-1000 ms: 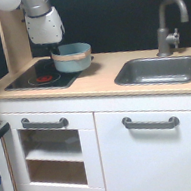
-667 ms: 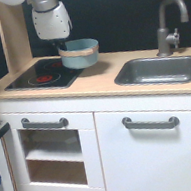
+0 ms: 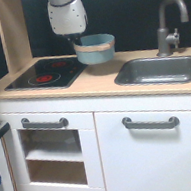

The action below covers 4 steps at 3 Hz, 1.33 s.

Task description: Place the pot in the sink

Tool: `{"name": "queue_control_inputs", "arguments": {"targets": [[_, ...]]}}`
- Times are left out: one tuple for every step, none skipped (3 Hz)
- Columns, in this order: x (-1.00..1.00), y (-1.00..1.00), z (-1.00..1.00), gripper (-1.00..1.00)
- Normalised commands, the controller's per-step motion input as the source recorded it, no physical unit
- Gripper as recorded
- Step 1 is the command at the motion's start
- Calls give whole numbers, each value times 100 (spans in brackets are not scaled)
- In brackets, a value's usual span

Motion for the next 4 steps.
{"name": "queue_control_inputs", "arguments": {"targets": [[100,-3,-50,-100],[100,37,-76,-100],[100,41,-86,-100],[97,15,-66,-100]]}}
